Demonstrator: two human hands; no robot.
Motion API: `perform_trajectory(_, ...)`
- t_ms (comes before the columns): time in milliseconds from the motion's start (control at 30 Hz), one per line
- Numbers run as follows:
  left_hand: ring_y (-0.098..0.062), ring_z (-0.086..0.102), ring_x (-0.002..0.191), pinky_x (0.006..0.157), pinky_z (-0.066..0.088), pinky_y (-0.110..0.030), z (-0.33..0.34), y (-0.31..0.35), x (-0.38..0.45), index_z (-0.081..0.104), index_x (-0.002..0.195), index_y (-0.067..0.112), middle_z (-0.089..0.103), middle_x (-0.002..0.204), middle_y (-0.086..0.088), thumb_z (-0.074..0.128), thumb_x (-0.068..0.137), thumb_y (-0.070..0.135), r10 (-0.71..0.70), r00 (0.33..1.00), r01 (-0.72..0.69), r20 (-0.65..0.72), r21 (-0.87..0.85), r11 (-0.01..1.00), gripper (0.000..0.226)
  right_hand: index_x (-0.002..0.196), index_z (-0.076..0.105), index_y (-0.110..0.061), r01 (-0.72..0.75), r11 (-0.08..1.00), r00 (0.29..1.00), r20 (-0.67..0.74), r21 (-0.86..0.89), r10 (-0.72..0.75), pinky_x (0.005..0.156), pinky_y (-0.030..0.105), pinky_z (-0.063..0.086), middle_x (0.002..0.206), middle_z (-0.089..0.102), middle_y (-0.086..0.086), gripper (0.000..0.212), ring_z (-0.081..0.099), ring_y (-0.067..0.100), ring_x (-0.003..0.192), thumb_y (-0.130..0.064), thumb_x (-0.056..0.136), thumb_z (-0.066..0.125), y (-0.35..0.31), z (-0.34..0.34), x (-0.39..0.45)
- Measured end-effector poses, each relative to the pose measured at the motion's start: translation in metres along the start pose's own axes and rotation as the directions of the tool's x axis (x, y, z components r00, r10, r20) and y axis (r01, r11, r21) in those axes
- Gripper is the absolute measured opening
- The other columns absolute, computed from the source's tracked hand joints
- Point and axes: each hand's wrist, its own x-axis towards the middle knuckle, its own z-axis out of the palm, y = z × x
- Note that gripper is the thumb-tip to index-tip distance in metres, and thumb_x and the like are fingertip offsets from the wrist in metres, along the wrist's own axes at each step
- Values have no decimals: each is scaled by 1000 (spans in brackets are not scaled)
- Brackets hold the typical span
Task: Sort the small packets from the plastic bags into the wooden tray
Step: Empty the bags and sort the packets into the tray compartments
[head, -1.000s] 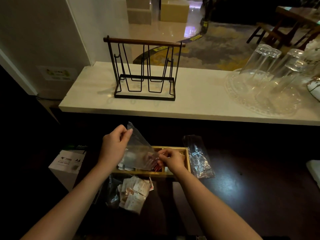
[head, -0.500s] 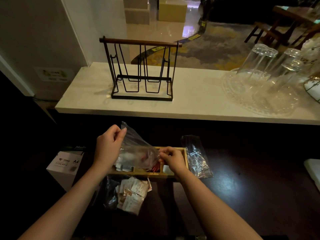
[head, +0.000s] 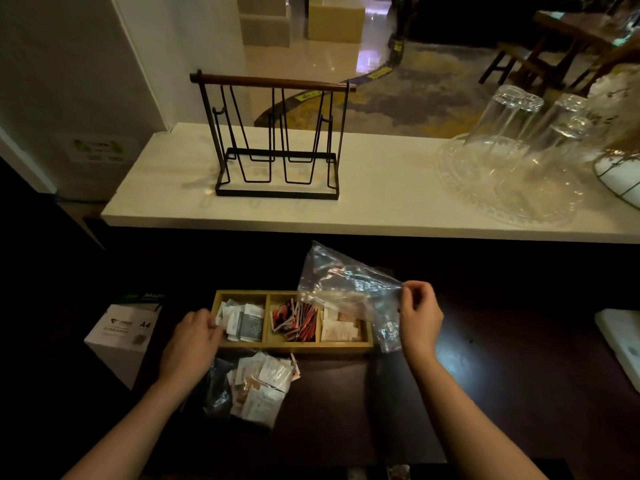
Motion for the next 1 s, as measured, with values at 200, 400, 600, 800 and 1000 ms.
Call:
perform_trajectory(200, -13, 54, 72, 60, 45, -32, 12, -28, -10, 53, 94, 18, 53, 95, -1, 49, 94, 35, -92, 982, 83, 167, 61, 995, 18, 106, 54, -9, -3, 981, 991, -133, -196, -24, 68, 33, 38, 106, 57, 14, 21, 58, 31, 87, -3, 87, 50, 35, -22, -1)
perform_trajectory(400, -30, 56, 97, 71, 44, -35, 18, -29, -15, 51, 115, 10, 52, 115, -15, 54, 92, 33, -211, 961, 193, 181, 110, 975, 32, 114, 60, -15, 61, 869, 973, 223, -491, 58, 67, 31, 40, 120, 54, 9, 29, 59, 28, 96, -6, 91, 45, 67, -12, -8)
perform_trajectory(600, -28, 64, 70, 65, 51, -40, 23, -47, -11, 51, 79, 10, 67, 87, -16, 58, 91, 16, -339, 863, 412, 373, -134, 901, 15, 119, 60, -21, 174, 716, 857, 463, -676, 228, 83, 38, 52, 125, 55, 6, 30, 54, 25, 111, -15, 90, 54, 88, -5, -5)
perform_trajectory(800, -23, 63, 63, 51, 57, -32, -7, -38, -17, 59, 83, 3, 62, 79, -14, 56, 92, 5, -186, 831, 402, 524, -336, 852, 10, 125, 55, -28, 280, 581, 836, 491, -764, 243, 92, 36, 44, 126, 55, 8, 34, 51, 26, 114, -28, 91, 51, 84, -4, -3)
perform_trajectory(1000, -18, 65, 71, 64, 59, -32, -38, 0, -23, 66, 81, 5, 64, 81, -8, 62, 88, 10, 52, 747, 317, 662, -423, 849, 10, 107, 65, -10, 355, 669, 932, 299, -653, -203, 82, 37, 46, 105, 59, 11, 31, 54, 28, 97, -10, 76, 64, 34, 7, -22)
